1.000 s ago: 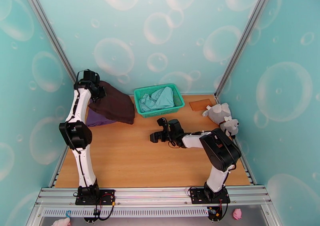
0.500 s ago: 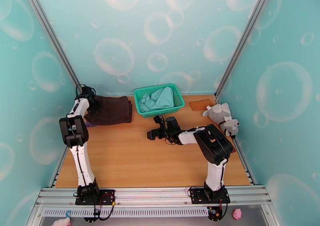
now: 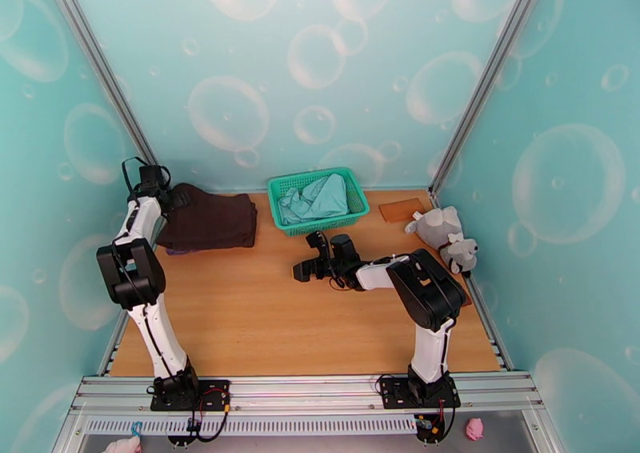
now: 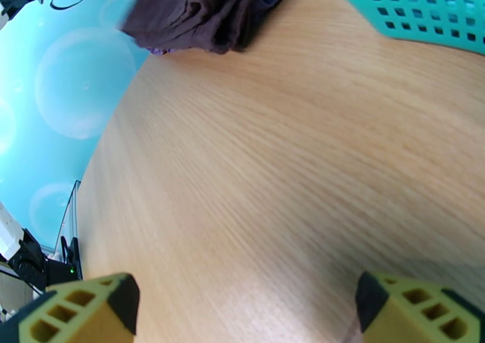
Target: Fold and stack the trousers
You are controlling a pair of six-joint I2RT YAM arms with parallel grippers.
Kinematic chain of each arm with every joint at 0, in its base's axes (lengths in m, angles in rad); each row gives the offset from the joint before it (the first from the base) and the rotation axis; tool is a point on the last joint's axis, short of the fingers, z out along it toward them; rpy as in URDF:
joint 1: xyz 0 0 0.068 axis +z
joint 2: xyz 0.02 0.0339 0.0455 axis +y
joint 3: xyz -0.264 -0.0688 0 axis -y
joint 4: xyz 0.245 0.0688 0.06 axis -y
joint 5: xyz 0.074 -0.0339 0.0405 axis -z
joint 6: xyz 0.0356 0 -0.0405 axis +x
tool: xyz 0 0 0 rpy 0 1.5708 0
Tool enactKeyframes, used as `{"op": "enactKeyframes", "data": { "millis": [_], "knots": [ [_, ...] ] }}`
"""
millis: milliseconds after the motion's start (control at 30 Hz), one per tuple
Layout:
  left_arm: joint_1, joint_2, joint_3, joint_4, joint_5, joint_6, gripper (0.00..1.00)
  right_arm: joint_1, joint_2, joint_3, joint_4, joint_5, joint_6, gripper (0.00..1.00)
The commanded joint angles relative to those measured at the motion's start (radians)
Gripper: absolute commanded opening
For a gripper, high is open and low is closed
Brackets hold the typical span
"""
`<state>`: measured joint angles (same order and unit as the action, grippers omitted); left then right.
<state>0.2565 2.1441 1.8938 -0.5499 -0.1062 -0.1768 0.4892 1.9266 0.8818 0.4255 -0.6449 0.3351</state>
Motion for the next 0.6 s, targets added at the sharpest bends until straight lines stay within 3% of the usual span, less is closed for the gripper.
{"op": "enactKeyframes", "data": {
  "millis": [0,100,200,300,567],
  "knots": [
    [-0.038,-0.062,-0.134,0.173,-0.112,0.028,0.99,0.026,0.059,-0.043,-0.183,0.024,0.001,0.99],
    [-0.090,-0.205,-0.328,0.381,-0.121,0.046,0.99,0.031,0.067,-0.033,-0.185,0.021,0.001,0.99],
    [-0.103,-0.267,-0.451,0.514,0.112,-0.009,0.99,0.045,0.078,-0.018,-0.195,0.019,-0.001,0.99],
    [-0.091,-0.193,-0.446,0.503,0.263,-0.105,0.99,0.062,0.078,-0.009,-0.204,0.019,-0.005,0.99],
    [-0.095,0.011,-0.411,0.390,0.380,-0.259,0.99,0.079,0.047,-0.011,-0.220,0.039,-0.020,0.99]
  ]
}}
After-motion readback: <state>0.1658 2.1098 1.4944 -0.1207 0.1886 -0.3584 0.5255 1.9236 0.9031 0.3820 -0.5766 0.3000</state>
